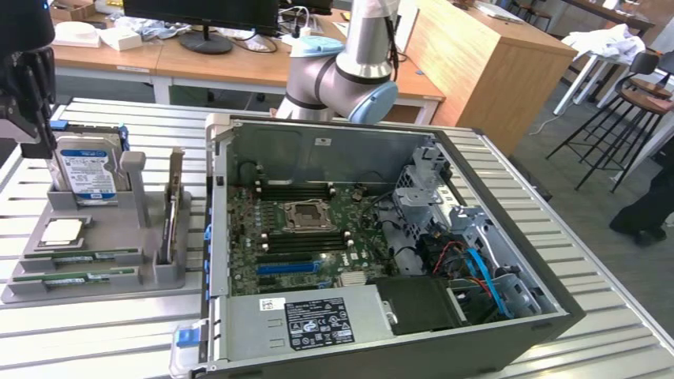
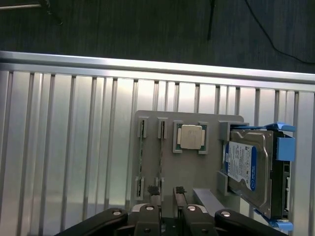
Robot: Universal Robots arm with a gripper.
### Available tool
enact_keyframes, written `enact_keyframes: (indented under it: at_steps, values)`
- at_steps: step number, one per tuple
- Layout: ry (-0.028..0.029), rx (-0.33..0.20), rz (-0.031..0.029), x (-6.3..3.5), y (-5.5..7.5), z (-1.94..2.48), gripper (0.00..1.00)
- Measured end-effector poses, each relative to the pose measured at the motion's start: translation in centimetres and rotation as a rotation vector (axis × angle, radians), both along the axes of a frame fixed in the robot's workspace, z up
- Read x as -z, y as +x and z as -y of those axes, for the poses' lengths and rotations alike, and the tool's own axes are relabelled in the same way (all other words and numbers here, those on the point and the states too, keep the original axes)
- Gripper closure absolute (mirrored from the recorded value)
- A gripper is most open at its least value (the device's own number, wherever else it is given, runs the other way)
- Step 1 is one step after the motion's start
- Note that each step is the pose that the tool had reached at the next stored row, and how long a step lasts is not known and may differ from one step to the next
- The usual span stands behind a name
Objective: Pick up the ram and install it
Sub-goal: 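Pick up the ram and move it above insertion slot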
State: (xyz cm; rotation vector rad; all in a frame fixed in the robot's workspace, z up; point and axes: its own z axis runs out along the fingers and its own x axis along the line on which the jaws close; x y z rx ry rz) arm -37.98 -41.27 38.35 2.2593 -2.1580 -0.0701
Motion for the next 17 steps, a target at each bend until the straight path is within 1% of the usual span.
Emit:
enact_keyframes:
  at_steps: [1,2,8,17]
  values:
    - [0.0000,0.000,0.0000,0.00,0.0,0.00,0.77]
    - [0.0000,0.000,0.0000,0.00,0.0,0.00,0.70]
    - [0.0004,0.000,0.0012,0.15,0.0,0.00,0.70]
    - [0.0004,0.000,0.0012,1.67,0.0,0.00,0.70]
